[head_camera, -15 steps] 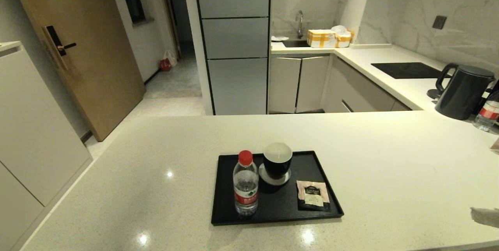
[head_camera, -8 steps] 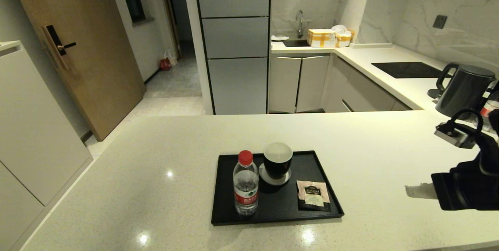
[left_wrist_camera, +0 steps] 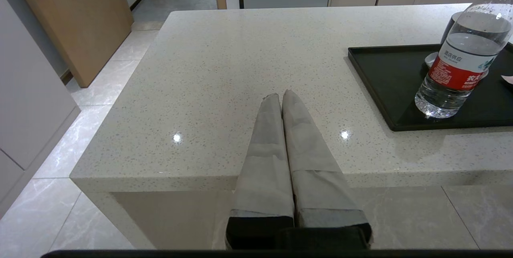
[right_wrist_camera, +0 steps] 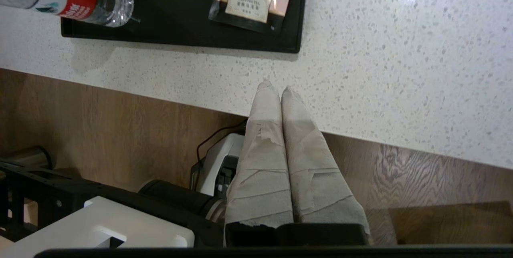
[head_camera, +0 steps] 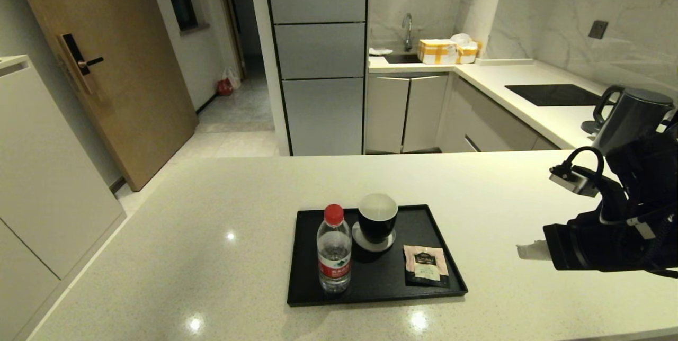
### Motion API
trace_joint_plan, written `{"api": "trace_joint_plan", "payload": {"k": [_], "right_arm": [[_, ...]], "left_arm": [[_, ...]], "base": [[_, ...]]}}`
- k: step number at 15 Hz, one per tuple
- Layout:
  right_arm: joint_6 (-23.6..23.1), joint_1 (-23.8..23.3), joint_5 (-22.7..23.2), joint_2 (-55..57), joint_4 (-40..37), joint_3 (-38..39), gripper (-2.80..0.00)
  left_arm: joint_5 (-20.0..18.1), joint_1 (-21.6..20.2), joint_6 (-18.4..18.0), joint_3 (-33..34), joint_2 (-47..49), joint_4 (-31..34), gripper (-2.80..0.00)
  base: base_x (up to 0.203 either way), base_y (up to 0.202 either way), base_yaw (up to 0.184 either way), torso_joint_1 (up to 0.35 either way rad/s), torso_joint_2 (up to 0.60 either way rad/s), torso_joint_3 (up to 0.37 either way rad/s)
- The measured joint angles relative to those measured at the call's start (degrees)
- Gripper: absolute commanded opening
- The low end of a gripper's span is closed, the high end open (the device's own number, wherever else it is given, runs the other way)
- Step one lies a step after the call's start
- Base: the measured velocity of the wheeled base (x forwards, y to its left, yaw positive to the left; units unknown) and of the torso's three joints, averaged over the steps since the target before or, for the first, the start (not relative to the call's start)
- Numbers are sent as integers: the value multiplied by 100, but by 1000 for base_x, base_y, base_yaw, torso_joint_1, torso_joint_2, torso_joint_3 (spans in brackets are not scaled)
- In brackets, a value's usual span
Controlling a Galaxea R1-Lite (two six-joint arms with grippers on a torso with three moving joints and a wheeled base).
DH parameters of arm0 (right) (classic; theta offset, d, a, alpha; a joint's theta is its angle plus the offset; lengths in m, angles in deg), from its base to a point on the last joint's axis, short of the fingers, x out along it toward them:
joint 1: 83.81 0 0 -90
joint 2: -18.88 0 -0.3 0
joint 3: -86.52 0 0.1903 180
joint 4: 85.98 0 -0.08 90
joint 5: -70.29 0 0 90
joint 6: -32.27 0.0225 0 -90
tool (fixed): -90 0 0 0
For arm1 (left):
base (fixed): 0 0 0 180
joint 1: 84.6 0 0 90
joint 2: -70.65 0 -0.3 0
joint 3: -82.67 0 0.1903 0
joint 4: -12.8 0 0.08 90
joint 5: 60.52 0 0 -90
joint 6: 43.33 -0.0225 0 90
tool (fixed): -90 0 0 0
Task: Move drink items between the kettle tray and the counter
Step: Pick up the tea bag
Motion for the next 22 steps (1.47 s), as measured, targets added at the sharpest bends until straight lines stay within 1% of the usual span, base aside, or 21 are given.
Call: {"api": "trace_joint_plan", "payload": {"k": [6,14,22], "right_arm": [[39,54,-8,45,1,-38,-280],[89,356,-17,175,17,-133,-280],[119,397,-10,302,18,-108,-280]], "left_arm": [[2,0,4,0,0,0,-280],[20,20,11,0,0,-9,-280],[22,22,9,0,0,-7,-280]], "base": [[0,0,0,0,0,0],[0,0,0,0,0,0],[0,0,0,0,0,0]]}}
